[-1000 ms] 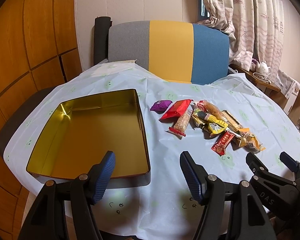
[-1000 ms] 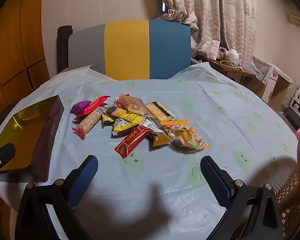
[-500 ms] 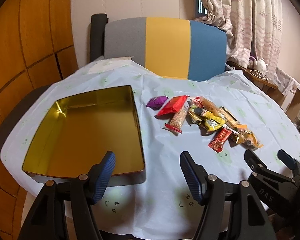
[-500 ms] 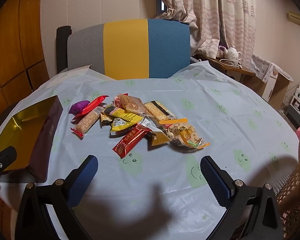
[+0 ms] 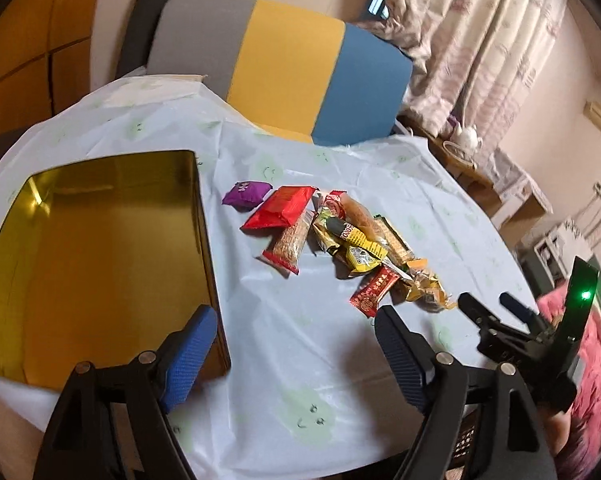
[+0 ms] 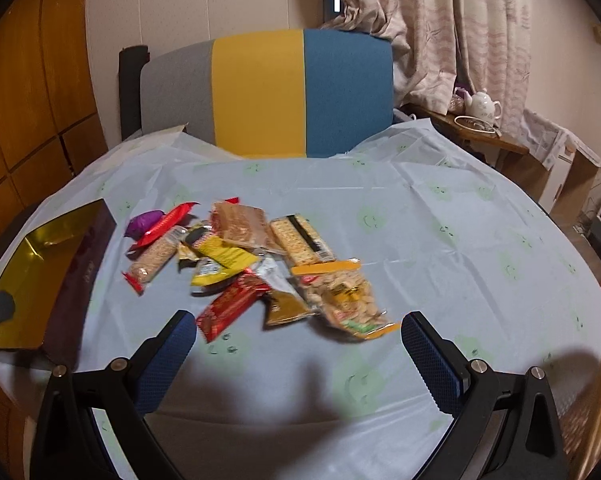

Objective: Organize snacks
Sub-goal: 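Reach the left tool to the purple snack pouch and close on it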

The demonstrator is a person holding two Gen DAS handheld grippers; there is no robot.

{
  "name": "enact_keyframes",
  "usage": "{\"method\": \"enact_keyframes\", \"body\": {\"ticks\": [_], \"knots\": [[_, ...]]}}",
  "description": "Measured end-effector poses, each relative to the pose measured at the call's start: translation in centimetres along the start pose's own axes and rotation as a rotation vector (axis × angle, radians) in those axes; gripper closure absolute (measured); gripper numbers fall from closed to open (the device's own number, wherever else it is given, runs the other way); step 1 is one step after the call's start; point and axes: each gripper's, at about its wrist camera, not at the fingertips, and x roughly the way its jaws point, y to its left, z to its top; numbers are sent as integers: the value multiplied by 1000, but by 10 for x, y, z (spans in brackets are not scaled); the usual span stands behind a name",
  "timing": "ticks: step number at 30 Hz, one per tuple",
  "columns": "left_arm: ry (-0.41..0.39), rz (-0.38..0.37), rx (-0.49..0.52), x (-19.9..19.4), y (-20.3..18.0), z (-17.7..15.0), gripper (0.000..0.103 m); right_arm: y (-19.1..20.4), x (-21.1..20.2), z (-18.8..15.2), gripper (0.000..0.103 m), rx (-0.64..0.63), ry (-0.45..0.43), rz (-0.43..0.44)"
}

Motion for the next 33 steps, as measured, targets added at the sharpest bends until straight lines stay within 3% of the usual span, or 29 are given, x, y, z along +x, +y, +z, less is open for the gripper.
{"method": "enact_keyframes", "body": {"ticks": [5,8,11,14,16,21,22,24,26,33], "knots": [[75,-38,102,17,-4,23,20,-19,6,15,0,-31,41,-8],[96,-95,86,28,-2,46,20,-29,3,32,0,-50,50,21],[123,-116,86,41,-3,71,12,-43,4,52,0,-61,43,32],[116,-85,141,59,-9,95,12,-59,10,68,0,-67,5,16],[170,-36,146,78,-9,109,12,-71,21,73,0,-49,-9,17],[213,67,203,117,-5,139,14,-96,47,71,0,64,35,17],[232,76,195,126,-2,144,17,-99,48,74,0,81,33,31],[289,75,150,146,8,150,36,-101,50,74,0,95,34,49],[342,89,119,166,16,152,43,-101,53,73,0,97,50,50],[382,159,94,202,26,156,51,-102,54,73,0,101,49,47]]}}
